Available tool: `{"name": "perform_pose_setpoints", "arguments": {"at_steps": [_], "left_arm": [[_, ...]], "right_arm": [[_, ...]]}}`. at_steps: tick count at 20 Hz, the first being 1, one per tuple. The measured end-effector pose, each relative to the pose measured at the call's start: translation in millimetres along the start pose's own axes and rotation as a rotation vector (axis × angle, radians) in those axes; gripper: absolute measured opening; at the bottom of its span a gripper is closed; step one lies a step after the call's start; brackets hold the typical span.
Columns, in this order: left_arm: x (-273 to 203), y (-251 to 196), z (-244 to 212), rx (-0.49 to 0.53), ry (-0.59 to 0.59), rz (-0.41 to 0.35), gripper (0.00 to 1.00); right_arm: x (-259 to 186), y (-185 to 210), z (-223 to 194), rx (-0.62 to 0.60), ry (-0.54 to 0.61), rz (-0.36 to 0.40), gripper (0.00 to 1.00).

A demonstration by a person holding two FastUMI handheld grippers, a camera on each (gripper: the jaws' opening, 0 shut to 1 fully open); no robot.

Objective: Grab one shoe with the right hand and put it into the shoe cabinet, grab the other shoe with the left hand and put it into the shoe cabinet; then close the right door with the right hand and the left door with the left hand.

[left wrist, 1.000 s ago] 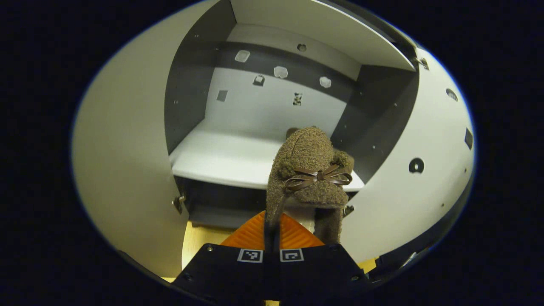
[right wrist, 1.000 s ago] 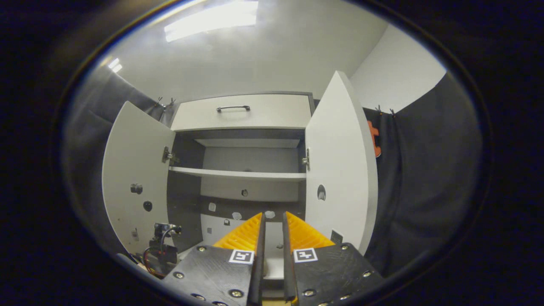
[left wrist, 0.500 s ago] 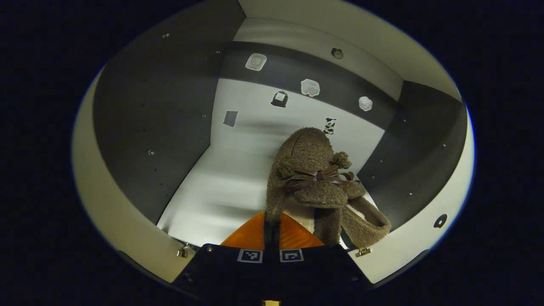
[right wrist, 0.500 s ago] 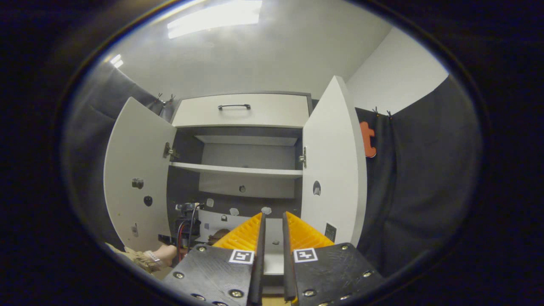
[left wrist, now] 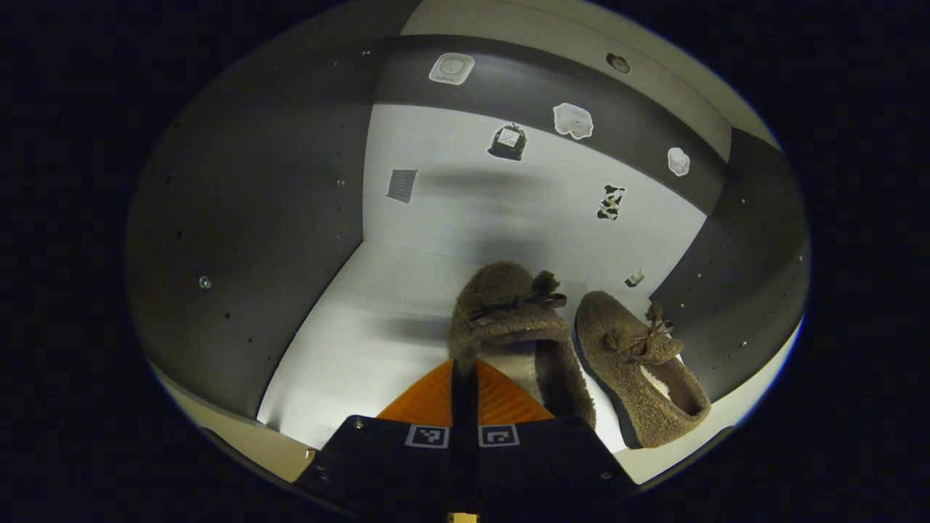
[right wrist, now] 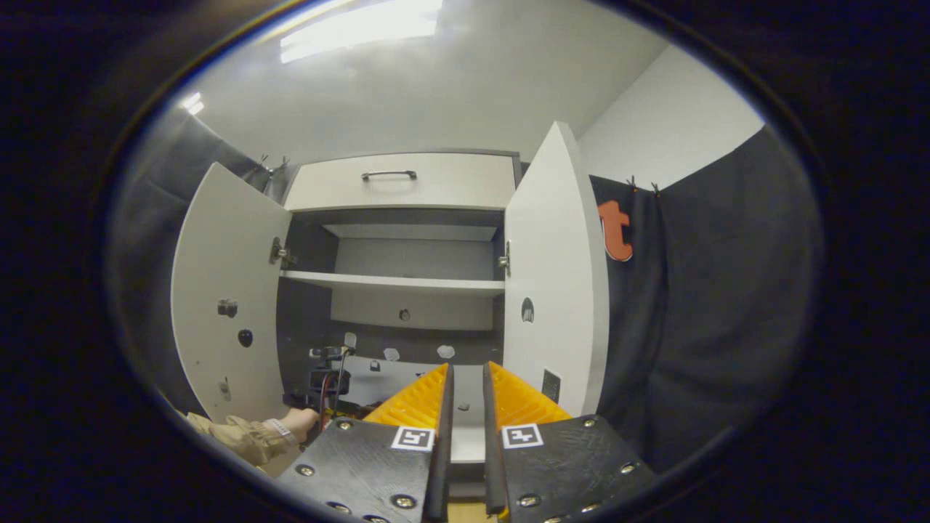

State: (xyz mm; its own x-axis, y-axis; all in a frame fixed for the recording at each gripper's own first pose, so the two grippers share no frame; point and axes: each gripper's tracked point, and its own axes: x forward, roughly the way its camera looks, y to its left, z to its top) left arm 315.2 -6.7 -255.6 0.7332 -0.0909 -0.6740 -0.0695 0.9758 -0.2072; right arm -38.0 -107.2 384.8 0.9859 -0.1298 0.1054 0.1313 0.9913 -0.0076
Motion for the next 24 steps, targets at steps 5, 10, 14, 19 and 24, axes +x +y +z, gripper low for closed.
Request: {"name": "perform_pose_setpoints", "arguments": {"at_steps": [5, 10, 14, 19, 24], "left_arm": [[-3, -6, -1, 0.021, 0.024, -0.019, 0.12], [-35, -9, 7, 0.001, -0.014, -0.026, 0.83], [-97, -28, 37, 0.050, -0.189, -0.069, 0.95], [-193, -58, 53, 0.106, -0.370, -0.156, 0.95], [-273, -75, 48, 0.167, -0.477, -0.200, 0.97]], "right_arm": [[1, 2, -3, 0.012, 0.006, 0.015, 0.19], [-2, -6, -2, 0.022, 0.006, 0.005, 0.19], [-10, -27, 7, 0.019, -0.010, -0.031, 0.19], [-22, -66, 16, 0.005, -0.017, -0.098, 0.19], [-32, -108, 13, 0.021, -0.001, -0.162, 0.19]]}}
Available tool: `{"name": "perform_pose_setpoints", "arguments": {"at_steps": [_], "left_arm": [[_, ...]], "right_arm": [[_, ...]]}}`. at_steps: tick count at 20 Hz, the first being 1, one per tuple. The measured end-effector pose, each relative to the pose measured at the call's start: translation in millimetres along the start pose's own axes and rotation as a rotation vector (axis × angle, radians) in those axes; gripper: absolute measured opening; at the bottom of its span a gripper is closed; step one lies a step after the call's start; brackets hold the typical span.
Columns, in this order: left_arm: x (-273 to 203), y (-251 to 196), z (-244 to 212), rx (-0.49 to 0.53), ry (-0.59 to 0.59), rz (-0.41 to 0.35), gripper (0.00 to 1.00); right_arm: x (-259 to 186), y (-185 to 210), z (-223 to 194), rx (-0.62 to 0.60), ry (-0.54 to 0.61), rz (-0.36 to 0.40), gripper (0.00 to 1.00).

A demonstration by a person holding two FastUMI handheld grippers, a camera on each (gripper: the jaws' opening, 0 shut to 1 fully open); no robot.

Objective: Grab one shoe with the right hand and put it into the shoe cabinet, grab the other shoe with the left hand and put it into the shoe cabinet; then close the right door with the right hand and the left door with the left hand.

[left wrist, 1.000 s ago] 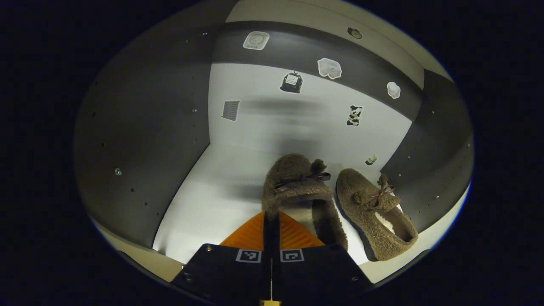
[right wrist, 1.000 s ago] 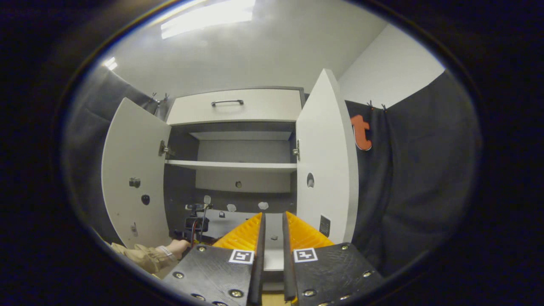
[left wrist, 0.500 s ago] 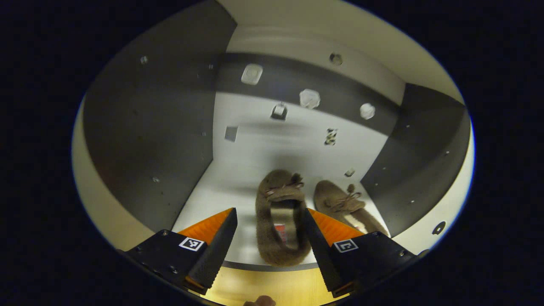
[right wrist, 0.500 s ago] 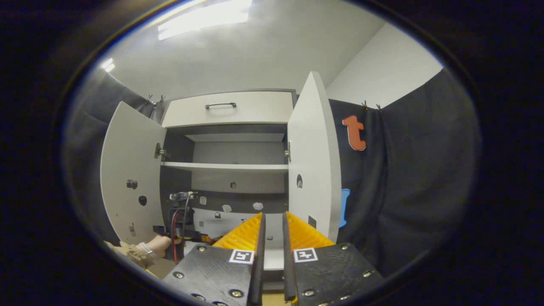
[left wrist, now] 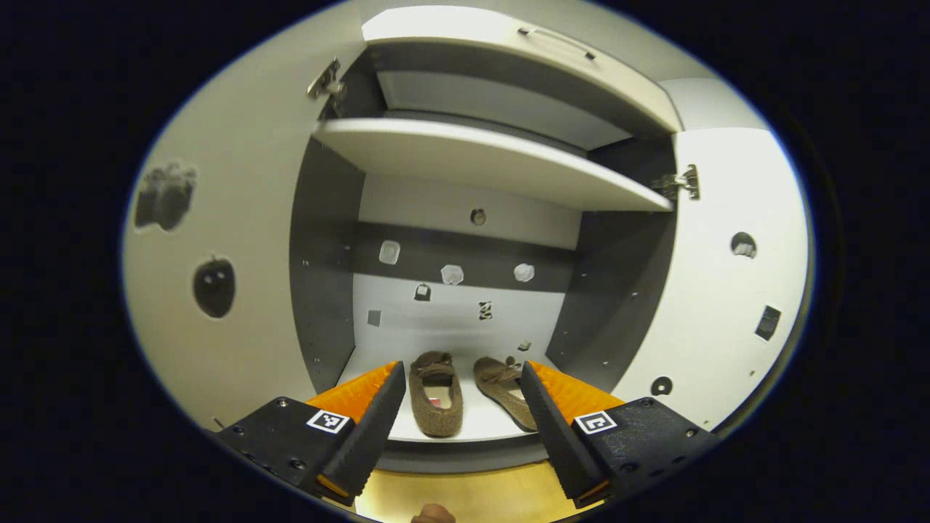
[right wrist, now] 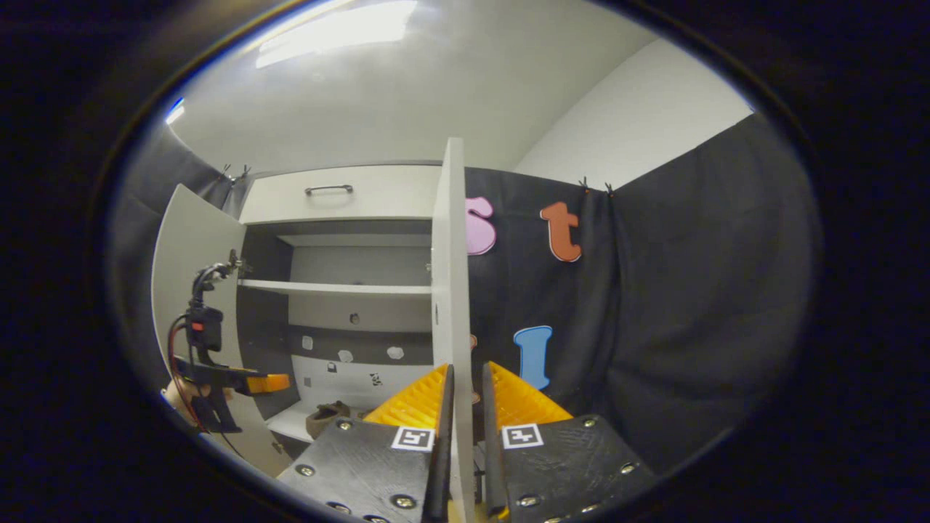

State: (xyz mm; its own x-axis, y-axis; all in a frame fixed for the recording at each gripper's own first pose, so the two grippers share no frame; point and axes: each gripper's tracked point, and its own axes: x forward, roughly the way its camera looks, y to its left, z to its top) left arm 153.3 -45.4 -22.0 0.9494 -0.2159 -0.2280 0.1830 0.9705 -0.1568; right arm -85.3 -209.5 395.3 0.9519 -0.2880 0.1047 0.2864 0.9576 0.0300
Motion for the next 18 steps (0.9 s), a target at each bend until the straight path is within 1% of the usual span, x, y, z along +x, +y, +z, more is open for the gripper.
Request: {"name": "perform_pose_setpoints", "arguments": {"at_steps": [1, 2, 3, 4, 5, 6, 7, 8, 9, 10, 11, 12, 13, 14, 15, 16, 18], "left_arm": [[-13, -5, 2, 0.008, -0.008, -0.008, 0.97], [-26, -9, 5, 0.013, -0.015, -0.014, 0.94], [-37, -12, 7, 0.024, -0.020, -0.019, 0.97], [-49, -16, 7, 0.038, -0.020, -0.024, 0.96], [-60, -19, 6, 0.047, -0.021, -0.027, 0.96], [-69, -19, 7, 0.050, -0.026, -0.025, 0.93], [-77, -19, 6, 0.041, -0.027, -0.023, 0.96], [-85, -20, 5, 0.027, -0.027, -0.024, 0.96], [-92, -20, 3, 0.018, -0.019, -0.025, 0.96], [-99, -18, 2, 0.023, -0.011, -0.023, 0.94], [-104, -13, 3, 0.035, -0.010, -0.012, 0.96], [-108, -10, 3, 0.049, -0.010, -0.001, 0.96], [-111, -7, 1, 0.054, -0.008, 0.007, 0.96], [-115, -7, 0, 0.054, -0.007, 0.010, 0.96], [-116, -6, -1, 0.051, -0.005, 0.011, 0.93], [-118, -5, -1, 0.052, -0.004, 0.014, 0.93], [-123, -2, 1, 0.060, -0.007, 0.026, 0.94]], "right_arm": [[1, -7, -2, 0.008, 0.010, -0.006, 0.19], [2, -12, -5, 0.017, 0.017, -0.008, 0.19], [6, -20, -9, 0.019, 0.025, -0.022, 0.23], [10, -28, -13, 0.014, 0.031, -0.037, 0.24], [15, -33, -17, 0.014, 0.043, -0.042, 0.28], [14, -39, -24, 0.013, 0.056, -0.049, 0.38], [14, -42, -27, 0.014, 0.067, -0.046, 0.47], [14, -43, -30, 0.017, 0.072, -0.041, 0.52], [16, -43, -31, 0.019, 0.073, -0.030, 0.72], [17, -42, -33, 0.017, 0.075, -0.027, 0.80], [16, -39, -34, 0.023, 0.080, -0.007, 0.93], [21, -36, -36, 0.029, 0.083, -0.001, 0.87], [21, -36, -36, 0.029, 0.079, 0.007, 0.91], [22, -36, -37, 0.033, 0.083, 0.008, 0.91], [22, -34, -37, 0.037, 0.084, 0.016, 0.84], [22, -32, -37, 0.038, 0.086, 0.022, 0.92], [22, -25, -36, 0.020, 0.084, 0.048, 0.92]]}}
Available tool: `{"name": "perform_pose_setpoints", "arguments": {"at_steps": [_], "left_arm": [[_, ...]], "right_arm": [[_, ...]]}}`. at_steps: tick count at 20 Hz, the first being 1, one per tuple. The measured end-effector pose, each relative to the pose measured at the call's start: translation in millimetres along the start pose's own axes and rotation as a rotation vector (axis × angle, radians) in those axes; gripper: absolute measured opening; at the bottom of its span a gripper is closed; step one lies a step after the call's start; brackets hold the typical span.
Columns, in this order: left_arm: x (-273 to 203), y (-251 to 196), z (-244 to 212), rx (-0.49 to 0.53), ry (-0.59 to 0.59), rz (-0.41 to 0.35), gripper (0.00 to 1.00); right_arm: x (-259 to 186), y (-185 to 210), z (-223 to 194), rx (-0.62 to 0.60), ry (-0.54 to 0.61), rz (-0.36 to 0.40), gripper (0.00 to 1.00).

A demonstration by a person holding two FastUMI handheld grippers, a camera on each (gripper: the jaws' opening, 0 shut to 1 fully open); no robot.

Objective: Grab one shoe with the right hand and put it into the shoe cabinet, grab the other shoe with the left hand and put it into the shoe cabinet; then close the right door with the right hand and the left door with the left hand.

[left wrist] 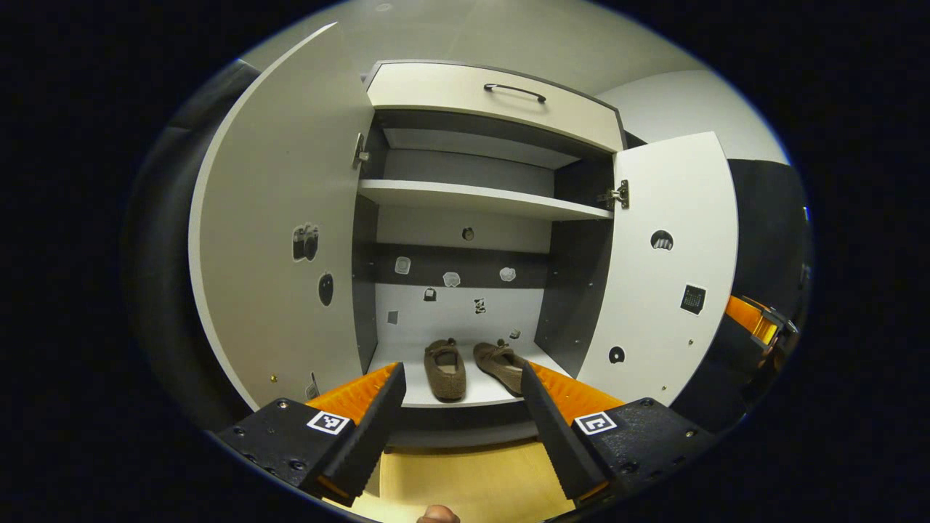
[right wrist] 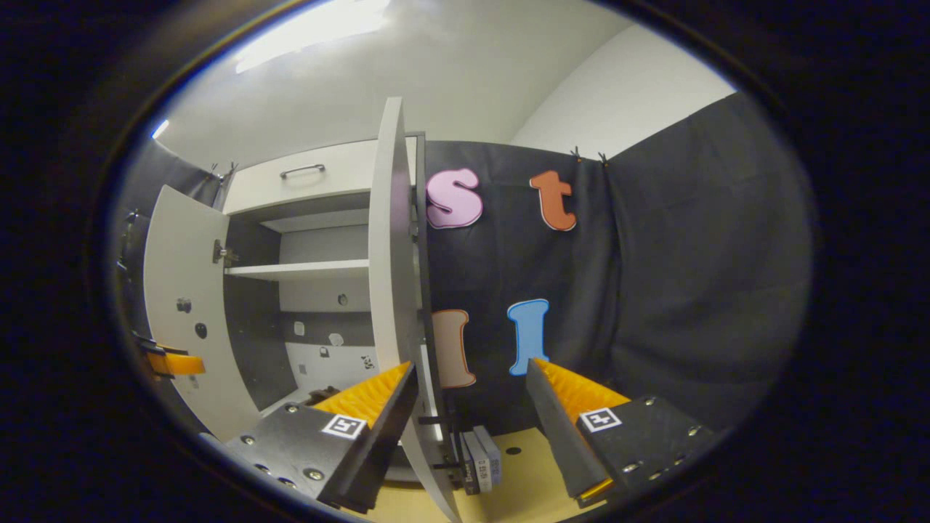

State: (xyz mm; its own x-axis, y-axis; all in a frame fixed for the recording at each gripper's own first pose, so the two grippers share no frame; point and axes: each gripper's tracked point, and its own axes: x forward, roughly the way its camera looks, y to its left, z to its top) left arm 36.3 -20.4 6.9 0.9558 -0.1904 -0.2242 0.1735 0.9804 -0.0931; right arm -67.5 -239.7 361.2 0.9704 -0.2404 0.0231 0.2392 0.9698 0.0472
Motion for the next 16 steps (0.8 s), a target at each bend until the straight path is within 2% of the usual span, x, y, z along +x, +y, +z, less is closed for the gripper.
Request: {"name": "perform_pose_setpoints", "arguments": {"at_steps": [2, 3, 6, 7, 10, 11, 12, 13, 16], "left_arm": [[-4, 1, 3, 0.002, -0.008, 0.007, 0.94], [-6, 2, 4, 0.000, -0.013, 0.008, 0.97], [-10, 7, 7, -0.007, -0.021, 0.020, 0.97], [-11, 10, 8, -0.008, -0.024, 0.026, 0.94], [-15, 18, 9, -0.010, -0.027, 0.044, 0.97], [-18, 19, 10, -0.012, -0.031, 0.050, 0.94], [-21, 21, 11, -0.014, -0.034, 0.057, 0.97], [-22, 24, 10, -0.013, -0.033, 0.065, 0.94], [-27, 36, 9, -0.012, -0.030, 0.097, 0.97]], "right_arm": [[0, 13, 0, -0.007, 0.008, 0.045, 0.91], [0, 21, -1, 0.002, 0.014, 0.072, 0.91], [1, 44, -3, 0.018, 0.024, 0.135, 0.90], [2, 50, -4, 0.018, 0.026, 0.150, 0.90], [7, 75, -7, 0.022, 0.039, 0.215, 0.90], [8, 85, -8, 0.027, 0.044, 0.237, 0.90], [10, 93, -10, 0.032, 0.048, 0.257, 0.90], [11, 96, -12, 0.035, 0.051, 0.272, 0.90], [24, 117, -15, 0.029, 0.060, 0.295, 0.91]]}}
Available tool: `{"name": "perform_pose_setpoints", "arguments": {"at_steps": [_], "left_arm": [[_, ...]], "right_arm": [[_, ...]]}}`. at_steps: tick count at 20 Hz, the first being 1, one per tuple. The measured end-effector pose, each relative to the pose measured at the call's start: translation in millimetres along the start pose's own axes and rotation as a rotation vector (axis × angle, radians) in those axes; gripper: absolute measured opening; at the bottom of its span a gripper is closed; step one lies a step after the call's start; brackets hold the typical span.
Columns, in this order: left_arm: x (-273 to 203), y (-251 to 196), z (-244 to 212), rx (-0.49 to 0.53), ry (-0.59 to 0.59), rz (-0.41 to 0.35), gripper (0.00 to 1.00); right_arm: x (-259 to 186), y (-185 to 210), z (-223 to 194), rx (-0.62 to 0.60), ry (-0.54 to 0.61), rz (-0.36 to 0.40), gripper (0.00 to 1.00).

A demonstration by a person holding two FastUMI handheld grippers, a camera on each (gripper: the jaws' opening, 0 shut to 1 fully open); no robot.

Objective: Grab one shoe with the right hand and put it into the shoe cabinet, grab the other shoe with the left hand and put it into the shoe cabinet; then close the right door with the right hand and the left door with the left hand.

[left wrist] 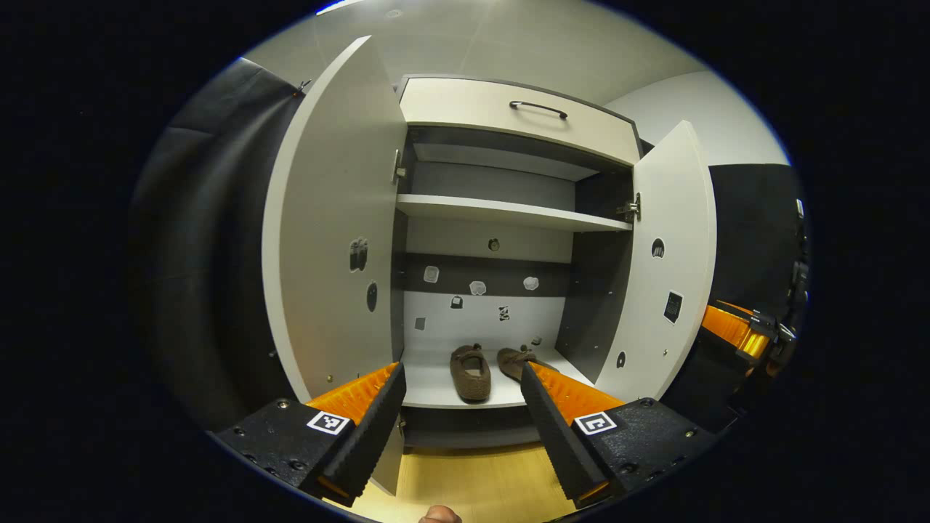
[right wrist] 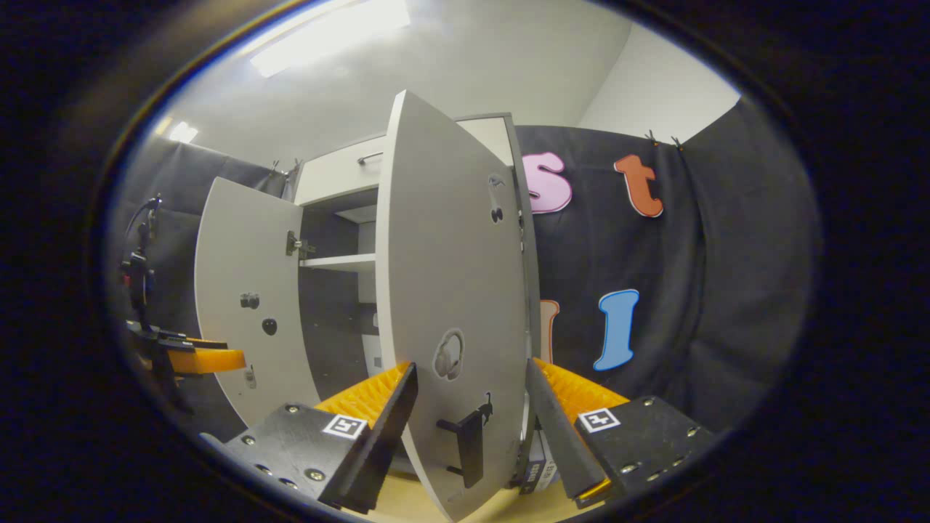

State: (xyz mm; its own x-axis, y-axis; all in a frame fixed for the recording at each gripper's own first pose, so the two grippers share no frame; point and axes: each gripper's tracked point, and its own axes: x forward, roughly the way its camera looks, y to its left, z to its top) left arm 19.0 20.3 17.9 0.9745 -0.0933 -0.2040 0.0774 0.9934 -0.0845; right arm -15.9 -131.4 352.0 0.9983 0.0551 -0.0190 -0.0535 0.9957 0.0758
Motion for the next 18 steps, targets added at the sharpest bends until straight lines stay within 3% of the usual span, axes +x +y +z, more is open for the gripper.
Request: {"name": "perform_pose_setpoints", "arguments": {"at_steps": [9, 18], "left_arm": [[-3, 21, 2, -0.005, -0.009, 0.057, 0.94], [-1, 31, 6, -0.007, -0.023, 0.082, 0.94]], "right_arm": [[38, 38, -17, 0.043, 0.030, 0.092, 0.91], [79, 57, -32, 0.041, 0.047, 0.098, 0.91]]}}
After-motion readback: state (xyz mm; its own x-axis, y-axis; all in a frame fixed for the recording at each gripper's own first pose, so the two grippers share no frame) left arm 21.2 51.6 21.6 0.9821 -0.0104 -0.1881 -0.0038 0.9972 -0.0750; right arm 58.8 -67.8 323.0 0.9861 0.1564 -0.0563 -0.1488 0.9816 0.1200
